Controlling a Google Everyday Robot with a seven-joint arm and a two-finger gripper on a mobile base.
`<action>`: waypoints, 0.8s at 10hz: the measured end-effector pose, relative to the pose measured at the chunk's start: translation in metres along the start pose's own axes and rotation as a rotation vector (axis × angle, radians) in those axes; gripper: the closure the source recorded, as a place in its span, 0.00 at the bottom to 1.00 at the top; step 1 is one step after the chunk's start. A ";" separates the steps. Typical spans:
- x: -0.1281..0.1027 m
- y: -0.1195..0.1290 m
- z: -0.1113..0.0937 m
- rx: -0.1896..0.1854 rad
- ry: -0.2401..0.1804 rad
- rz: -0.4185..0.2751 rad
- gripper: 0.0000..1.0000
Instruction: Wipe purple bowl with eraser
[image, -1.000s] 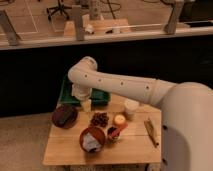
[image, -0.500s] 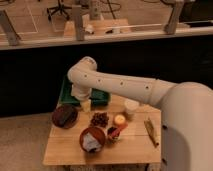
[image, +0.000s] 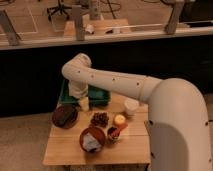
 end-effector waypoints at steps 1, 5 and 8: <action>-0.003 -0.002 0.001 -0.009 0.000 -0.005 0.20; -0.007 -0.006 0.011 -0.020 0.014 0.003 0.20; -0.010 -0.015 0.020 -0.013 0.036 -0.021 0.20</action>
